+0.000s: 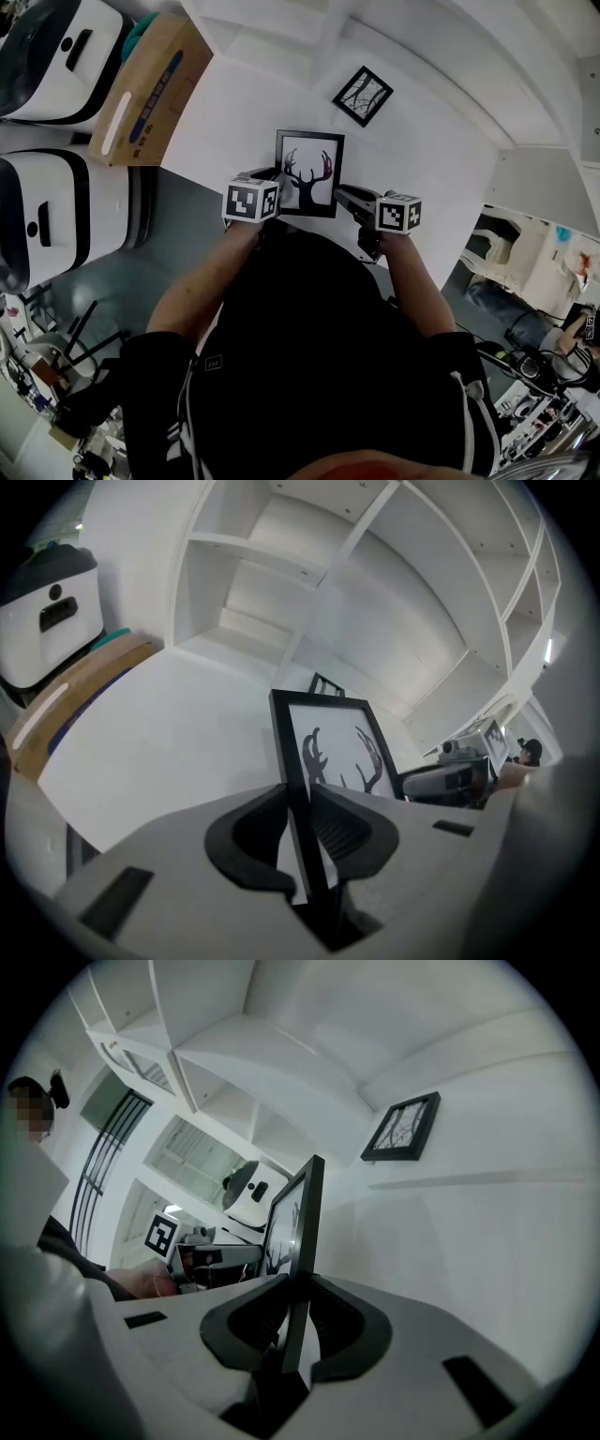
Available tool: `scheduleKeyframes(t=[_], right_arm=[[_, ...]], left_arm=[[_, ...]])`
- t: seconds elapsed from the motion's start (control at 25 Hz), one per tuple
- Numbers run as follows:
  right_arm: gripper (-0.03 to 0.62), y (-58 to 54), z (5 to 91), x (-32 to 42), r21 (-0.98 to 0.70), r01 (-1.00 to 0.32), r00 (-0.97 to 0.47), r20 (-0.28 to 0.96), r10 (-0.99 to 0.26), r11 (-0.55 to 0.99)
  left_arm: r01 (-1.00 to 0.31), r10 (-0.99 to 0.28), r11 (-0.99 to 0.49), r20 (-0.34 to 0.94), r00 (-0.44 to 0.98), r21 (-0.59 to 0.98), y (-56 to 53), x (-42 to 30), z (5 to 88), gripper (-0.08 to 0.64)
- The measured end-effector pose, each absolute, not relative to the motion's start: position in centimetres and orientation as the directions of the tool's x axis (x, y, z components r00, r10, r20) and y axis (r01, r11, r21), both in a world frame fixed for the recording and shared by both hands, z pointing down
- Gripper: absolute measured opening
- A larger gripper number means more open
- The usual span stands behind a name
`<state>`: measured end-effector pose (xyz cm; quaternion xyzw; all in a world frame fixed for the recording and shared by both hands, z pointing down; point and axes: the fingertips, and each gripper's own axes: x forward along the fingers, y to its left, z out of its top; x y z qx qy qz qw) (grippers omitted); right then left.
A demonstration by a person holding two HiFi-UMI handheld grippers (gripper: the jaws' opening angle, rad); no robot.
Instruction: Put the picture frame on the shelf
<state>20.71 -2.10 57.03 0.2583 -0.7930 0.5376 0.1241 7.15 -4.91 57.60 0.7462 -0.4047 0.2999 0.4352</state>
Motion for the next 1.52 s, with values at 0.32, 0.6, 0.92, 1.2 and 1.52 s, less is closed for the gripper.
scheduleKeyframes(t=[0.32,0.6,0.92,1.2,1.52], right_arm=[[0.081,-1.4,61.8,19.9,-0.762,-0.6,-0.799,0.56,-0.217,0.242],[0.081,-1.2,63.7,19.9,-0.738,-0.642,-0.766,0.603,-0.226,0.209],[0.081,-0.7,65.1,20.2,-0.69,-0.695,-0.719,0.659,-0.223,0.201],[0.081,-0.5,65.4,20.0,-0.69,-0.697,-0.716,0.657,-0.237,0.193],[0.083,-0.6,65.4,19.9,-0.7,-0.683,-0.73,0.645,-0.226,0.208]], left_arm=[[-0.885,-0.258,-0.257,0.855,0.45,0.388,-4.4,6.6,63.0,0.078],[-0.907,-0.207,-0.246,0.896,0.393,0.341,-4.1,6.5,65.1,0.08],[-0.904,-0.17,-0.304,0.917,0.361,0.299,-4.2,7.0,65.6,0.084],[-0.892,-0.089,-0.342,0.935,0.343,0.295,-4.2,7.3,66.0,0.092],[-0.901,-0.07,-0.338,0.947,0.313,0.273,-4.3,7.1,65.9,0.105]])
